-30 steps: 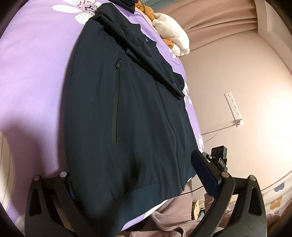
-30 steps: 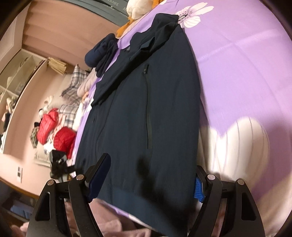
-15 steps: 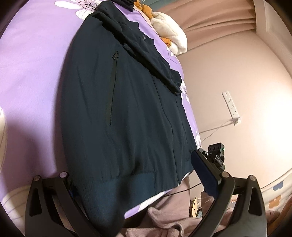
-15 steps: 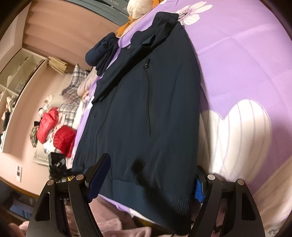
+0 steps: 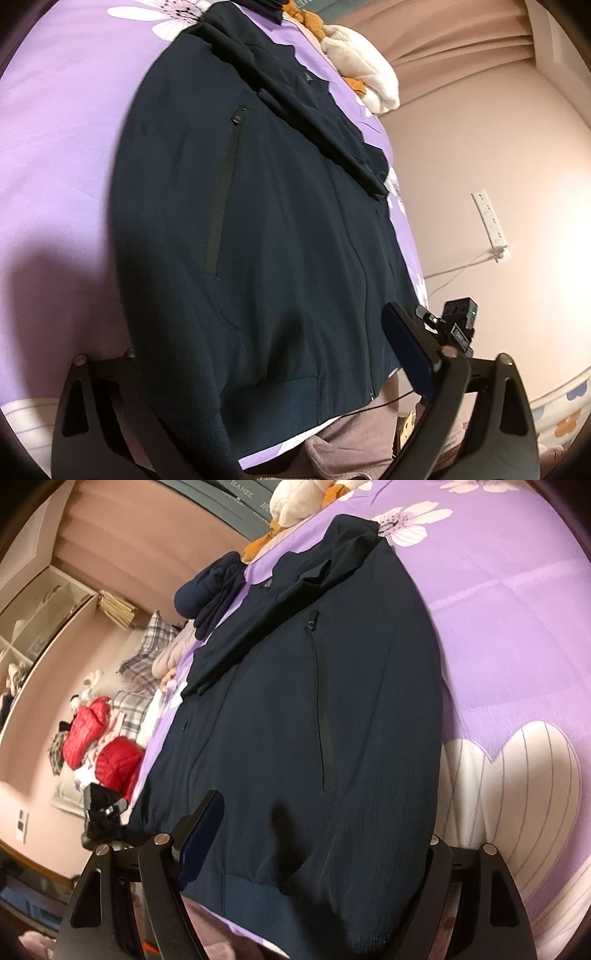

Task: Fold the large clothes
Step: 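Lower both open tools onto the ribbed hem of the jacket, then close the left tool on the ribbed hem while the right tool grasps the hem too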

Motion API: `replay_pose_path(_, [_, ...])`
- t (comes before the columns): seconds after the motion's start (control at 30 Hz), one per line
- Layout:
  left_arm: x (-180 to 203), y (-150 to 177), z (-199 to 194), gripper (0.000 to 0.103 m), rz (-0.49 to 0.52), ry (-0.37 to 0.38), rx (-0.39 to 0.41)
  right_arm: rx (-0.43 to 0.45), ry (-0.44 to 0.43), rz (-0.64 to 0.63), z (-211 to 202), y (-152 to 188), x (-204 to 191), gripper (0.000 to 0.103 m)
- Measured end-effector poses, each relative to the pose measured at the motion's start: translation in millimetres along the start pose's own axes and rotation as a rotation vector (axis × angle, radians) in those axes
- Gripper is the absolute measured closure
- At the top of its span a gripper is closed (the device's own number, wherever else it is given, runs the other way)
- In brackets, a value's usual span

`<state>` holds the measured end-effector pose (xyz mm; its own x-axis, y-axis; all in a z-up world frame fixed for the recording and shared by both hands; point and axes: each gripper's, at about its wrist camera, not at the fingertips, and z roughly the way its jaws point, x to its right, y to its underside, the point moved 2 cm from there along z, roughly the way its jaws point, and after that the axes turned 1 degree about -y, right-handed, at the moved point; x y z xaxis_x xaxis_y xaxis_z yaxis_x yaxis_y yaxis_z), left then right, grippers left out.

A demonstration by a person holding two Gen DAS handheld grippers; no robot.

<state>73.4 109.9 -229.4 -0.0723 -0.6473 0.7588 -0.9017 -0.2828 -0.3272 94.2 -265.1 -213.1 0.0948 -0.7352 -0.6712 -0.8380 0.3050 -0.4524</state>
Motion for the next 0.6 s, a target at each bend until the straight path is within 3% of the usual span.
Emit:
replay_pose_path(0.4, [-24.0, 3.1, -14.4, 0.068, -0.129, -0.059, 0.052, 0.040, 0.055, 0.027, -10.6, 3.8, 11.7, 0.054])
replay_pose_path(0.6, [-18.9, 4.2, -16.0, 0.074, -0.139, -0.108, 0.080, 0.050, 0.098, 0.008, -11.4, 4.8, 4.6, 0.071])
